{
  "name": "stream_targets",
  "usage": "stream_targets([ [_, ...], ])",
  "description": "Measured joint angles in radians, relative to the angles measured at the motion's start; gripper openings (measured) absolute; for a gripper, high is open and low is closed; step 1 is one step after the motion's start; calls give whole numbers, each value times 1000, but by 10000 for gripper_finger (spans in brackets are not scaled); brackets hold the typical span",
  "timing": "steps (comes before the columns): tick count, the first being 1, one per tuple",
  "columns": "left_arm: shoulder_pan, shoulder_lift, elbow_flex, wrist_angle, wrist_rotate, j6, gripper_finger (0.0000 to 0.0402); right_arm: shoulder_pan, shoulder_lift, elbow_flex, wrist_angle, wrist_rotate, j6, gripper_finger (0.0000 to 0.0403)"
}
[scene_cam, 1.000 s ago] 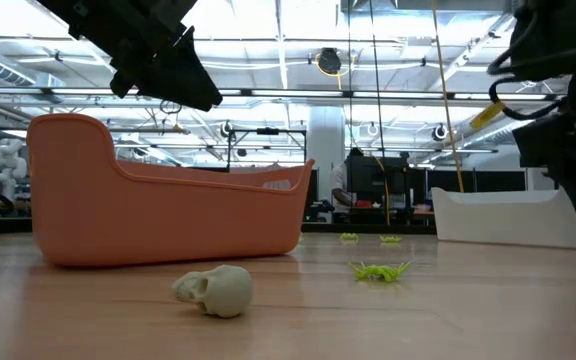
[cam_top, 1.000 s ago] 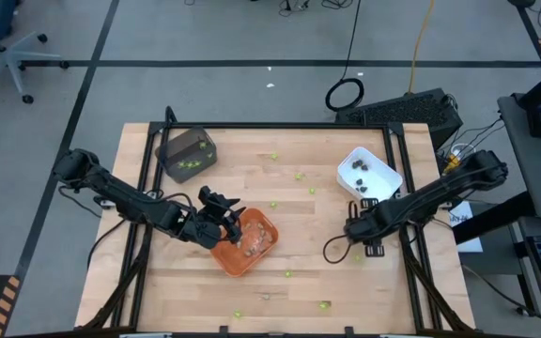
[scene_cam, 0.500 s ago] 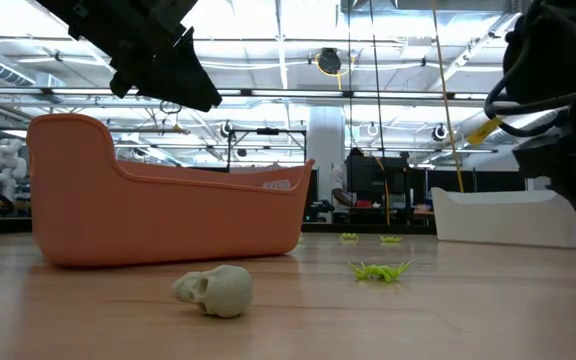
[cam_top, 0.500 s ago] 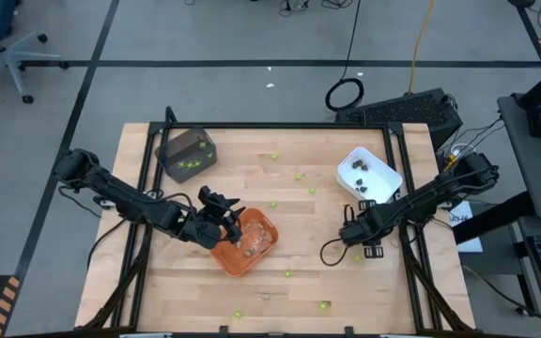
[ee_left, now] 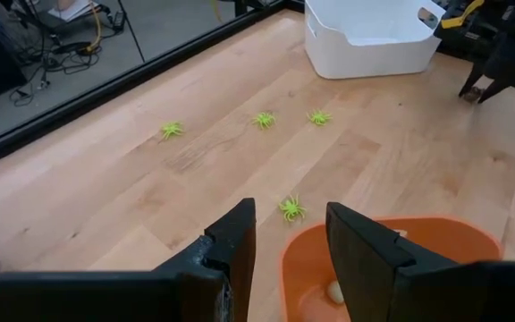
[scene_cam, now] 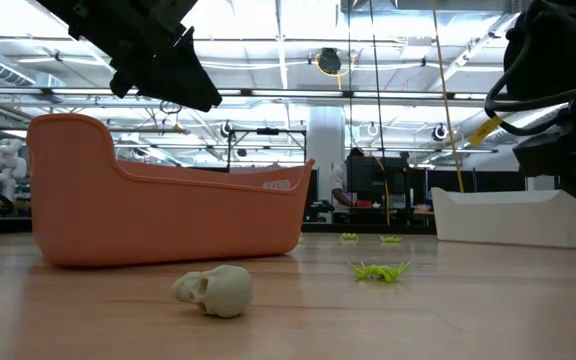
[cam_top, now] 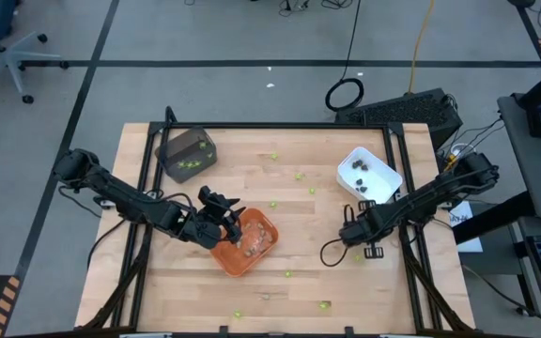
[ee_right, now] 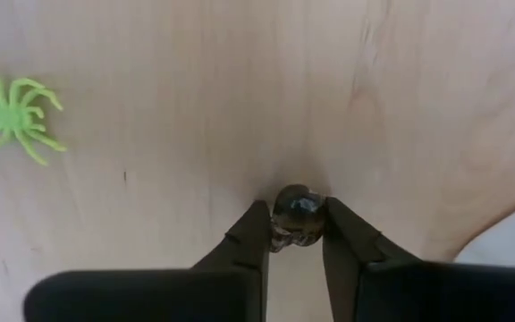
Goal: Sort Halloween decoration
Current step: Put the small transparent skull toy into the white bin
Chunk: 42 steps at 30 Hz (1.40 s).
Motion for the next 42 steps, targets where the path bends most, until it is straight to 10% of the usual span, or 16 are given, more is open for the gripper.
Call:
stream_targets([
  [11,0,0,0,0,0,-4,137,36,-17,101,369,22,-165,49],
  [24,0,0,0,6,8,-4,137,23,-35,104,1011,101,-788,47],
  [33,0,0,0,8,8,-5,137,20,-35,104,1111,167,-1137,45],
  [42,0,0,0,10,8,-6,137,19,-35,104,1131,167,-1137,45],
])
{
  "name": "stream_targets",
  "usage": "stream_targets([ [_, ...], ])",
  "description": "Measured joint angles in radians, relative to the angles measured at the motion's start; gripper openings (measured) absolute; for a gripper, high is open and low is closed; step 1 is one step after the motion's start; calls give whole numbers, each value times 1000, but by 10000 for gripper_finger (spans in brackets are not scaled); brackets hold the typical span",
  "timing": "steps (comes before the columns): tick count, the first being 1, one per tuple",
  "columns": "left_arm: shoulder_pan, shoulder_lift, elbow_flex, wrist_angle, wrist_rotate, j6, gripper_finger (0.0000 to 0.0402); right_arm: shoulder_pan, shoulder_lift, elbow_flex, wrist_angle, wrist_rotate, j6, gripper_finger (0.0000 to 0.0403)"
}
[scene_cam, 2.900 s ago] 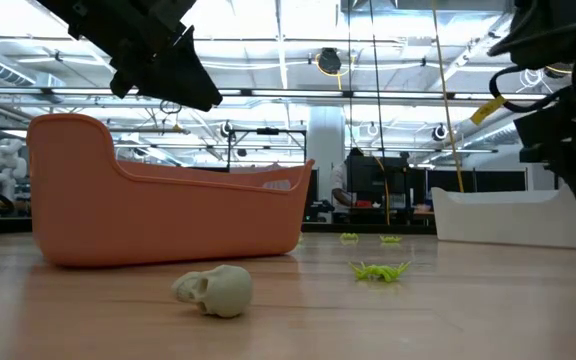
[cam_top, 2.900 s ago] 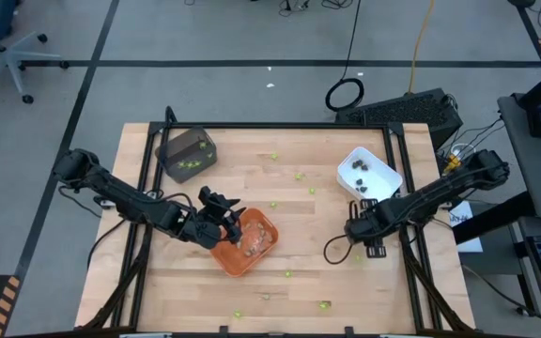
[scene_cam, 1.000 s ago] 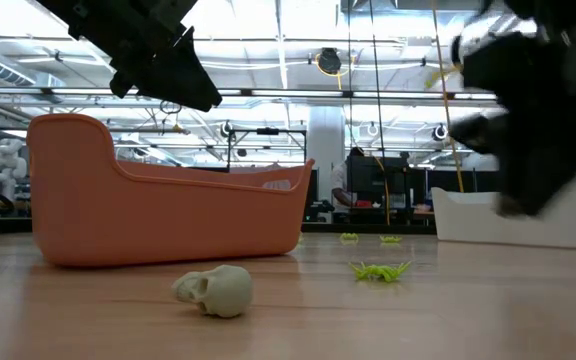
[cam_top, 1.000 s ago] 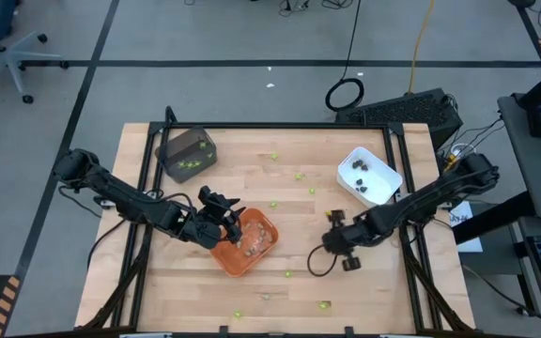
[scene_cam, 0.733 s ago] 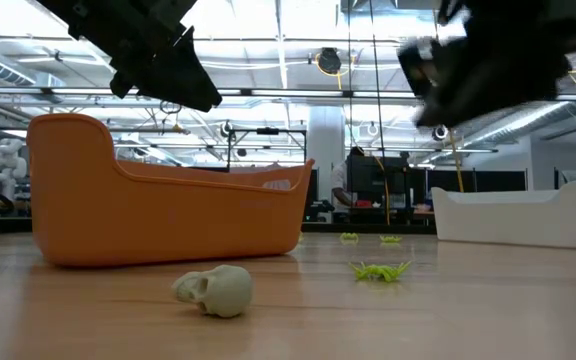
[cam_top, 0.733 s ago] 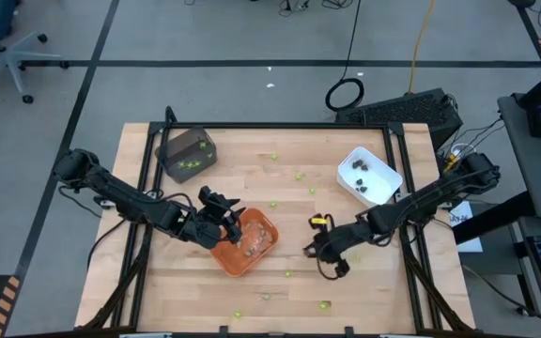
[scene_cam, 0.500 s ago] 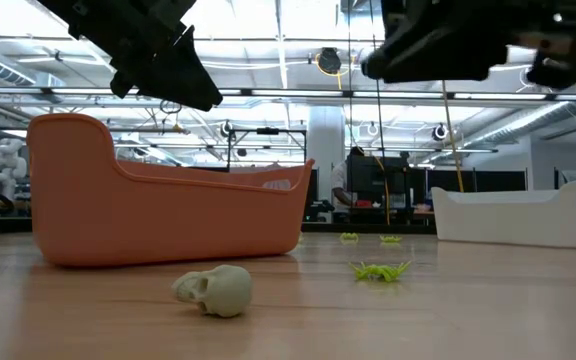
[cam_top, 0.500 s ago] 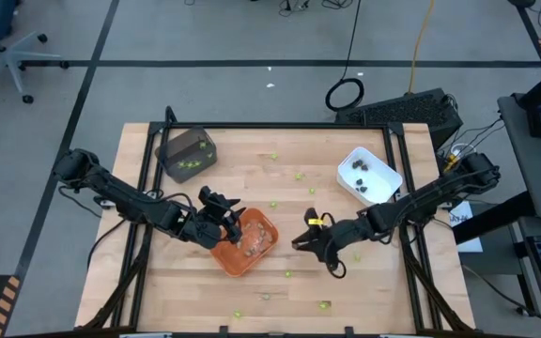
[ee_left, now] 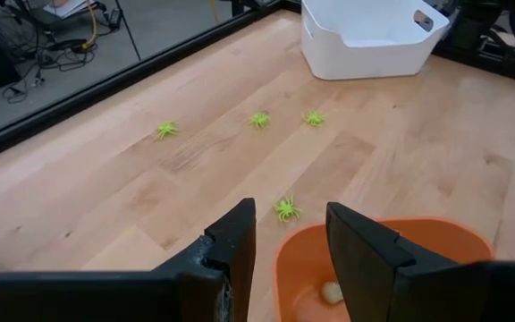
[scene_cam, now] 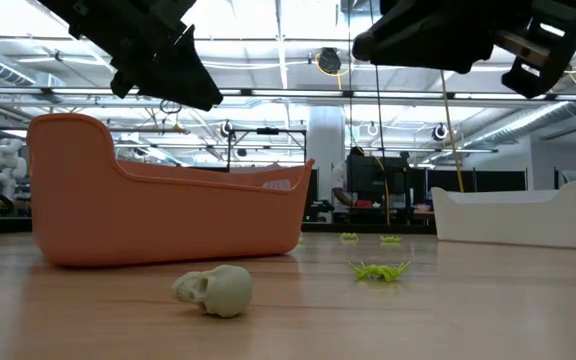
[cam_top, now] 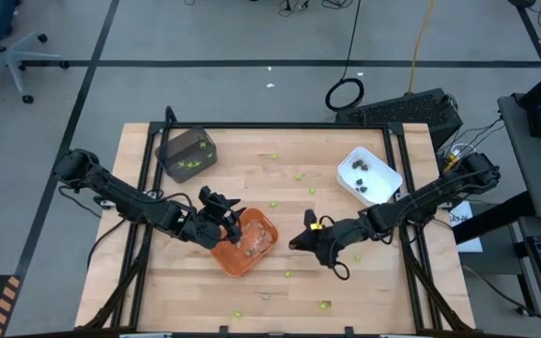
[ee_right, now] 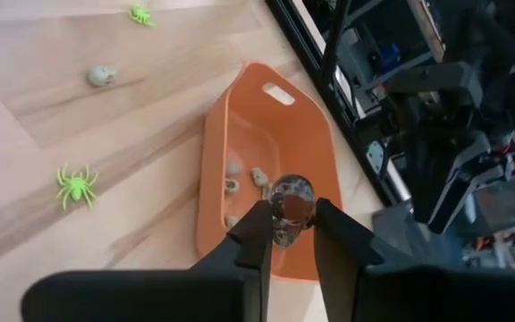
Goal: Sort Halloween decoration
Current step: Put the small transparent skull toy into the white bin
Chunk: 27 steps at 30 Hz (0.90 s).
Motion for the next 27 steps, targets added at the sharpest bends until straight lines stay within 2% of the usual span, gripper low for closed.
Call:
stream_targets([
  [4,0,0,0,16,0,0,137,-6,0,0,-6,7,74,37],
  [17,0,0,0,22,12,3,137,-7,0,1,-99,291,236,28],
  [27,0,0,0,9,16,16,137,-7,-1,1,-402,629,586,28],
])
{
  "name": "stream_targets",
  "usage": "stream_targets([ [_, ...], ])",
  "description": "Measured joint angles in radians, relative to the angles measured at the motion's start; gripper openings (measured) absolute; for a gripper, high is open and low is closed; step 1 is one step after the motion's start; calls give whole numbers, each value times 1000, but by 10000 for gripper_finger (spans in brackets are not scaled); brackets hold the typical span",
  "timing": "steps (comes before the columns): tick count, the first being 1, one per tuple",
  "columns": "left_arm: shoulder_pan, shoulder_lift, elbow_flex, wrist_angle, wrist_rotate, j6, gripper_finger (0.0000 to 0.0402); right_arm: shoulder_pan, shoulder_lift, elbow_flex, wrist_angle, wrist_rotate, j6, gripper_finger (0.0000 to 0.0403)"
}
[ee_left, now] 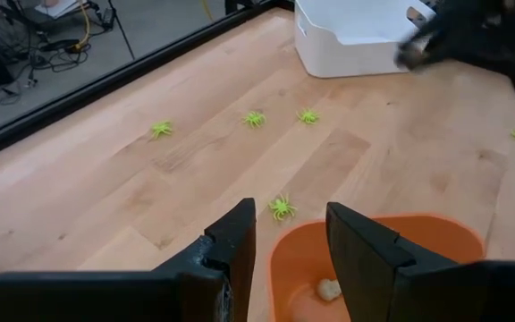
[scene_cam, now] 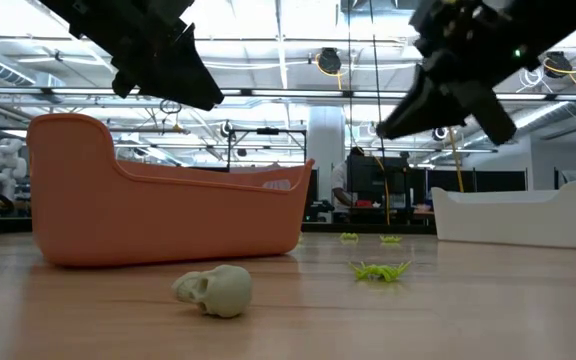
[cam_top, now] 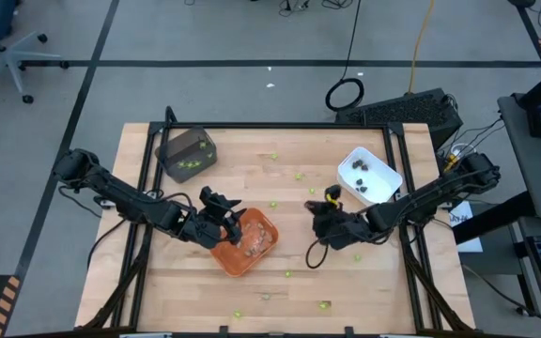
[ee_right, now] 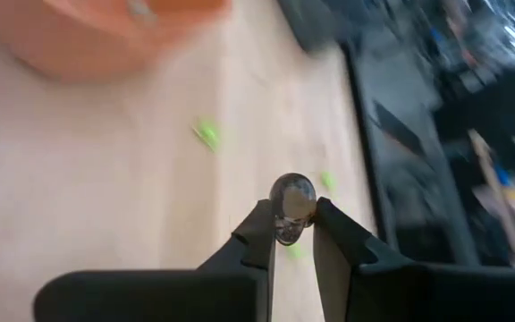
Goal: Sort Halloween decoration
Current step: Put the small transparent skull toy into the white bin
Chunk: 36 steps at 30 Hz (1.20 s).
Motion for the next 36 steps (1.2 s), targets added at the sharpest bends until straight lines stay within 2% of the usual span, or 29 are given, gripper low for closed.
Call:
stream_targets([
  [4,0,0,0,1,16,13,137,-5,-37,0,-197,140,152,27],
  [8,0,0,0,1,22,14,137,-33,-110,0,-450,198,385,29],
  [13,0,0,0,3,23,17,137,-93,-161,0,-767,185,768,30],
  [16,0,0,0,4,23,17,137,-137,-161,0,-865,122,903,30],
  [29,0,0,0,43,33,9,137,-328,-161,0,-891,-219,861,31],
  [33,0,0,0,61,48,9,137,-356,-161,0,-891,-245,840,37],
  [36,-3,0,0,100,74,43,137,-366,-161,0,-897,-244,853,65],
])
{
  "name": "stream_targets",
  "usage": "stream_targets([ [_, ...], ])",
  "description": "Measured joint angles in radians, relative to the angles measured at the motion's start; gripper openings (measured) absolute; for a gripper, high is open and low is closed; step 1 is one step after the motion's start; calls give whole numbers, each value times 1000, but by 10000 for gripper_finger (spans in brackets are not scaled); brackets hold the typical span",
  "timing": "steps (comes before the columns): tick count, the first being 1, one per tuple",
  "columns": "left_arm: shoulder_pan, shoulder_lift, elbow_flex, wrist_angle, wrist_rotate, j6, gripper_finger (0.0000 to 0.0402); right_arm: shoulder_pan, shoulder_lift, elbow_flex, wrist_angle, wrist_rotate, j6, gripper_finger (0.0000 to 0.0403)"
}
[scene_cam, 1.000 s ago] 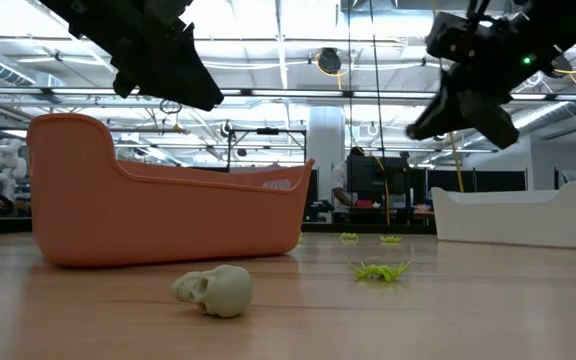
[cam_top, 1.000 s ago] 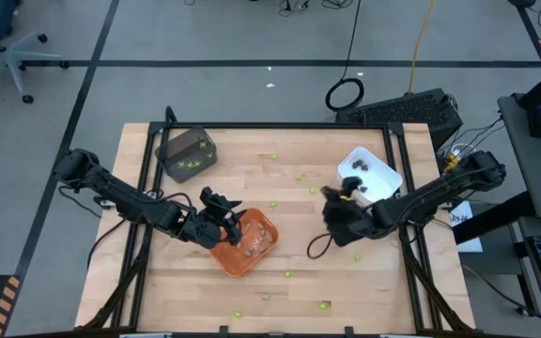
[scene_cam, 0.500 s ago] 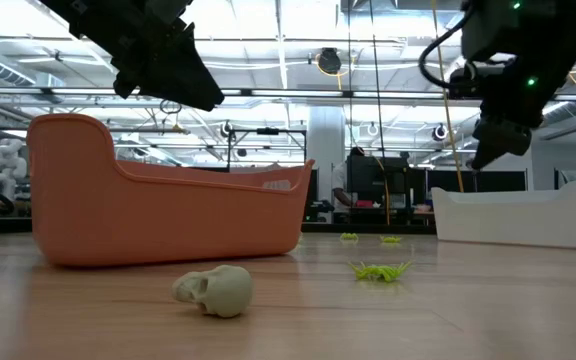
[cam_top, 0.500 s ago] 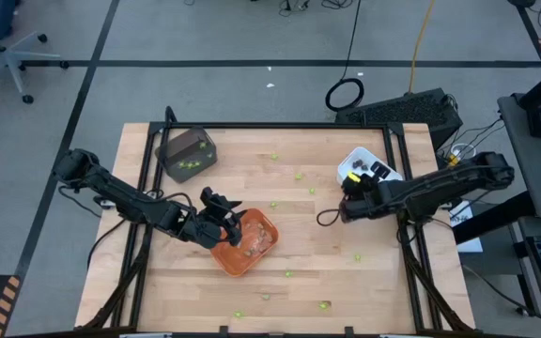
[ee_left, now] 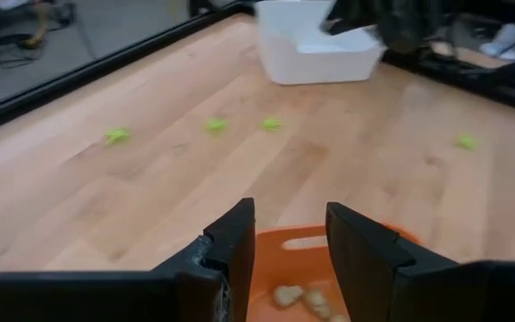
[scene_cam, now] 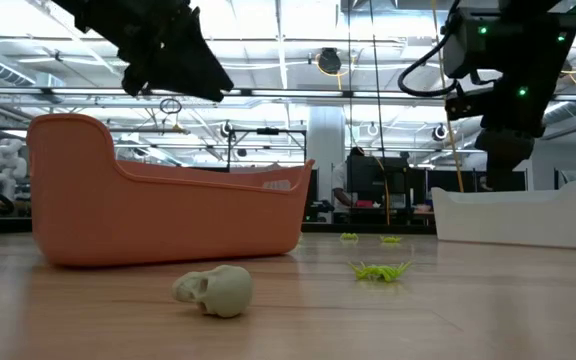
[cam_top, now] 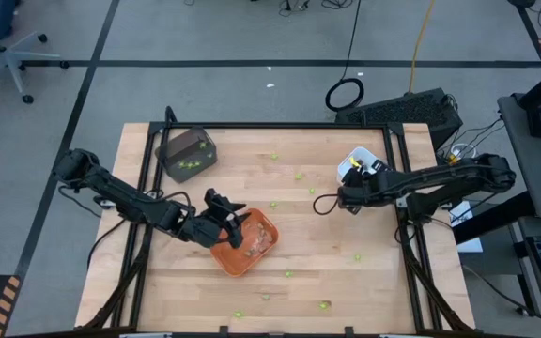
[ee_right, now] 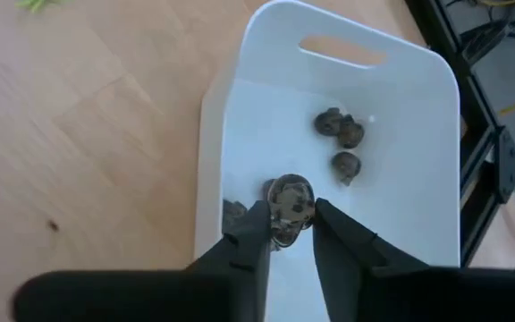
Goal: Sort Halloween decoration
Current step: Put the small transparent skull toy into the white bin, then put the green spider toy into the black bin
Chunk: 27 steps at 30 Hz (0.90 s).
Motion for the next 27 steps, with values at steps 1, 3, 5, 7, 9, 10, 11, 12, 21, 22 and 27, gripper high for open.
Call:
stream_targets([
  [1,-5,0,0,17,7,20,137,-1,0,0,-5,5,4,81],
  [3,-18,0,0,63,10,66,137,-2,0,0,-18,22,10,116],
  [5,-35,0,0,129,10,121,137,-2,-2,0,-30,29,20,150],
  [7,-54,0,0,204,10,187,137,-2,-11,0,-52,33,47,177],
  [9,-76,13,2,289,9,258,137,5,-34,0,-62,50,74,195],
  [10,-90,24,7,319,9,292,137,16,-50,0,-61,55,83,201],
  [11,-103,37,15,344,10,323,137,30,-70,0,-53,55,84,204],
  [12,-116,55,29,356,10,350,137,51,-92,0,-34,55,84,205],
  [21,-195,302,282,326,37,488,137,316,-213,0,300,46,12,195],
  [22,-205,332,321,307,42,490,137,346,-204,0,330,32,-3,194],
  [27,-265,455,498,137,39,474,137,501,-117,-1,478,25,-74,194],
])
